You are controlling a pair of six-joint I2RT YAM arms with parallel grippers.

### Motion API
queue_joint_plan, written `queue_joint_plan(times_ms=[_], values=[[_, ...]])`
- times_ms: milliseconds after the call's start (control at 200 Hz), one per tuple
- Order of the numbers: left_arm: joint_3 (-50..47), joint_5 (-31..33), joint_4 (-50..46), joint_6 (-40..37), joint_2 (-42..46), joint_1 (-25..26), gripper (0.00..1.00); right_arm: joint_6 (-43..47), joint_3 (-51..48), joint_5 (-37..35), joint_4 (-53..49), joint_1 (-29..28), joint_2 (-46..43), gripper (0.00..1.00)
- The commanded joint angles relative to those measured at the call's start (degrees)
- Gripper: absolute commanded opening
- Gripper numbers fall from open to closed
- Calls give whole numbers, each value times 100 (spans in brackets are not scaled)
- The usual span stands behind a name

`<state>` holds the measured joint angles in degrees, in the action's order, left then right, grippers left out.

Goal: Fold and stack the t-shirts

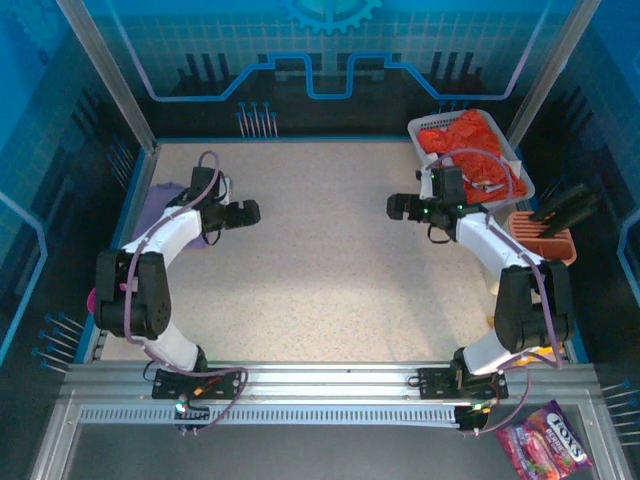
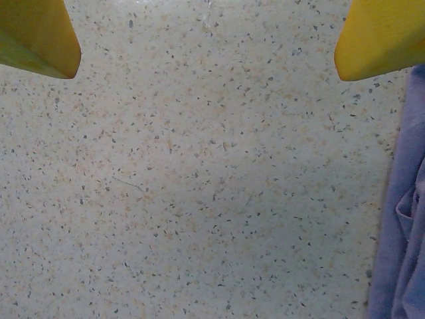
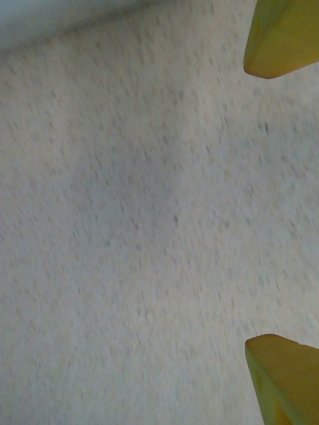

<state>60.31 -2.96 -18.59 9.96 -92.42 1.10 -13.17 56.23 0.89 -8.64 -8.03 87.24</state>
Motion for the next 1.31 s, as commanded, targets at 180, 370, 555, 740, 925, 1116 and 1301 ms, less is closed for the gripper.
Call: queue_joint_plan(times_ms=[180, 370, 555, 740, 925, 1116, 1301], values=[[-2117, 209, 3414, -433, 971, -247, 99, 1103, -1357, -706, 2836, 251, -217, 100], [-2930, 415, 4650, -959, 974, -300, 99, 1167, -1338, -299, 3162, 442, -85, 100], [-3484, 266, 6266, -765, 598, -365, 99, 1104, -1515, 167, 3810, 719, -43, 100], [-4086, 364, 7520, -760, 374, -348, 99, 1049, -2077, 462, 5059, 847, -2, 100], [-3948, 672, 7325, -817, 350, -234, 99, 1253, -2882, 195, 5365, 627, -1013, 100], [-3919, 640, 7272, -842, 343, -216, 99, 1652, -3348, -164, 4609, 490, -1652, 100], [-3808, 295, 7085, -971, 341, -220, 99, 1331, -3587, -169, 5420, 579, -974, 100]])
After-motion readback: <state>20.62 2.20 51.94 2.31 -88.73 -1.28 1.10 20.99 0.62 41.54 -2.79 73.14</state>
